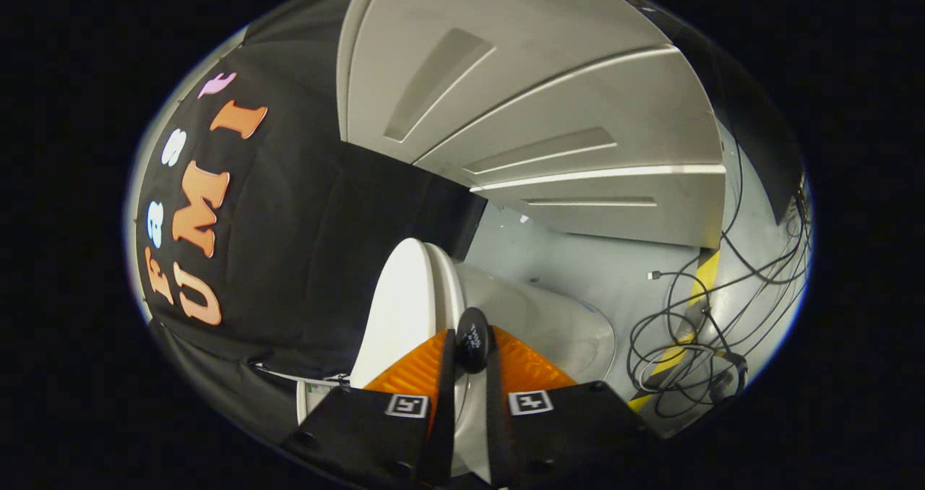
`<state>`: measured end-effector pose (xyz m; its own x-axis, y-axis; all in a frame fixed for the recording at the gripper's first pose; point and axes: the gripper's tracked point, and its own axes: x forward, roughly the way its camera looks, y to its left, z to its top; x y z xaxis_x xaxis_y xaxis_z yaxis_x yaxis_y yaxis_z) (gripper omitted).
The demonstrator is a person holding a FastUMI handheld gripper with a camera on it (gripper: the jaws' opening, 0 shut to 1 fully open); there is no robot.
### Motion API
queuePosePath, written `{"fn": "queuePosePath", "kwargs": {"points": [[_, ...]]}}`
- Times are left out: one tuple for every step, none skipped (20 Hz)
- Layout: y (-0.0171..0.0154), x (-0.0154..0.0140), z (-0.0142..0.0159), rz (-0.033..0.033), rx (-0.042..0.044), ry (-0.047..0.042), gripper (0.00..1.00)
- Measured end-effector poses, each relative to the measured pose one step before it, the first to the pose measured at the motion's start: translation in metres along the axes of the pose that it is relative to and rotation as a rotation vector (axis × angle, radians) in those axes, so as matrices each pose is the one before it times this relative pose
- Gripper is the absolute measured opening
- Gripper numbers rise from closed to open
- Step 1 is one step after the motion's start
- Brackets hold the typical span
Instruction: Open the toilet lid.
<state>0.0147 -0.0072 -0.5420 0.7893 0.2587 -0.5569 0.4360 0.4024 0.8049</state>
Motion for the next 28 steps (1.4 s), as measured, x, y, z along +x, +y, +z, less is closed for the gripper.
{"fn": "queuePosePath", "kwargs": {"points": [[0.00266, -0.00162, -0.00092, 0.01132, 0.01551, 0.00652, 0.23], [0.00150, -0.00128, 0.00072, 0.00004, 0.00364, -0.00283, 0.20], [0.00005, -0.00413, -0.00037, -0.01239, -0.00514, 0.00651, 0.18], [0.00266, -0.00052, -0.00156, -0.00981, 0.00300, -0.00676, 0.11], [0.00638, 0.00015, 0.00454, 0.00374, -0.00845, 0.00179, 0.11], [0.00721, -0.00213, 0.00215, 0.01031, -0.00731, -0.00684, 0.10], [0.00707, -0.00393, 0.00049, 0.00852, -0.00778, 0.00329, 0.10], [0.00606, -0.00171, 0.00119, 0.00862, -0.00692, -0.00089, 0.10], [0.00538, -0.00386, 0.00051, 0.00320, -0.00658, 0.00509, 0.10], [0.00458, -0.00075, 0.00110, 0.00166, -0.01019, 0.00055, 0.09], [0.00608, -0.00271, 0.00115, 0.00170, -0.01249, -0.00047, 0.09], [0.00619, -0.00271, 0.00072, 0.00015, -0.01186, 0.00222, 0.09], [0.00620, -0.00085, 0.00123, 0.00035, -0.00969, -0.00303, 0.09], [0.00588, -0.00081, 0.00331, 0.00054, -0.01106, -0.00612, 0.09], [0.00582, 0.00269, 0.00474, -0.00298, -0.00868, -0.02151, 0.09], [0.00619, 0.00568, 0.00814, 0.00018, -0.00964, -0.03303, 0.09], [0.00752, 0.00194, 0.00402, 0.00054, -0.01454, -0.00695, 0.09], [0.00580, -0.00163, 0.00113, 0.00297, -0.02048, -0.00304, 0.09], [0.00670, -0.00403, -0.00051, 0.00490, -0.02084, 0.00008, 0.09], [0.00615, -0.00184, 0.00109, 0.00580, -0.01832, -0.00113, 0.09], [0.00761, -0.00354, 0.00022, 0.00607, -0.01341, -0.00080, 0.09], [0.00653, -0.00121, 0.00100, 0.00853, -0.00725, -0.00243, 0.09], [0.00728, -0.00429, 0.00016, 0.00701, -0.00580, -0.00554, 0.09], [0.00721, -0.00271, 0.00059, 0.00589, -0.00469, -0.00759, 0.09], [0.00743, -0.00244, 0.00119, 0.00514, -0.00637, -0.00914, 0.09], [0.00788, -0.00161, 0.00105, 0.00450, -0.00798, -0.00618, 0.09], [0.00767, -0.00130, 0.00058, 0.00336, -0.01002, -0.00582, 0.09], [0.00779, 0.00054, 0.00281, -0.00208, -0.01217, -0.01747, 0.09]]}}
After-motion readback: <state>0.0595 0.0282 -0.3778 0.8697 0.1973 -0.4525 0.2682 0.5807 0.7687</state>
